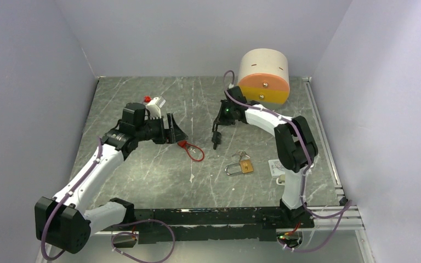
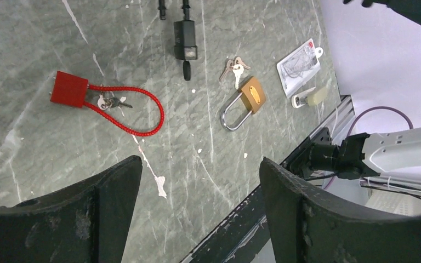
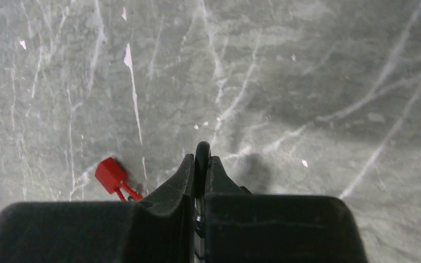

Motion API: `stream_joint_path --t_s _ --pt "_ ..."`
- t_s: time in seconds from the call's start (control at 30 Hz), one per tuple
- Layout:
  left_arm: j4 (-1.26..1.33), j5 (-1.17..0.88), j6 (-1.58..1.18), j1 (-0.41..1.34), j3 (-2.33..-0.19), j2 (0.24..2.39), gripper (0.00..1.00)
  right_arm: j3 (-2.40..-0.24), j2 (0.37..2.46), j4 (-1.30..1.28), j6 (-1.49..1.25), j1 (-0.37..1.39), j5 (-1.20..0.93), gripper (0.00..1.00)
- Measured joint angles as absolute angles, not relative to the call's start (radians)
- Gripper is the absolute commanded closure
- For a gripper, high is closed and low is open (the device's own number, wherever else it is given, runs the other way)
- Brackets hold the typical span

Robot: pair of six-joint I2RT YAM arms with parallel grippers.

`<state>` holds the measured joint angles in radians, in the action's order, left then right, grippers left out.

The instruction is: Unlock with the key

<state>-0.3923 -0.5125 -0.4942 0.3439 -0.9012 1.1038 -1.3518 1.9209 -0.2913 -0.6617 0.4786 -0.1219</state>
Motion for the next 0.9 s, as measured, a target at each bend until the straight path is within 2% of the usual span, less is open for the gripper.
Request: stream_joint_path --t_s 0.2,0.63,0.7,0.8,0.87,0.9 --pt "-0.393 -0.53 -0.495 0.344 -0.901 1.116 0.19 -1.462 2.014 -0.259 -0.643 0.484 -0.14 1.0" --pt "-0.403 -0.529 -0.493 0.344 -0.906 1.171 0.19 -1.641 2.274 -0.042 -0.632 0.464 -0.309 0.86" --pt "-0.41 -0.525 -0.492 0.344 -0.913 1.181 0.19 -1.681 2.302 -0.038 -0.629 0.461 -0.32 0.78" --pt "-0.418 -0.52 -0.492 0.344 -0.921 1.189 0.19 -1.737 2.335 -0.035 -0.619 0.457 -0.319 0.52" --pt "-0.429 -0.508 -0.492 0.344 -0.926 1.19 0.19 -1.761 2.346 -0.035 -0.602 0.454 -0.308 0.39" --pt "-0.433 -0.5 -0.492 0.344 -0.929 1.19 0.19 -1.767 2.346 -0.036 -0.593 0.453 -0.302 0.36"
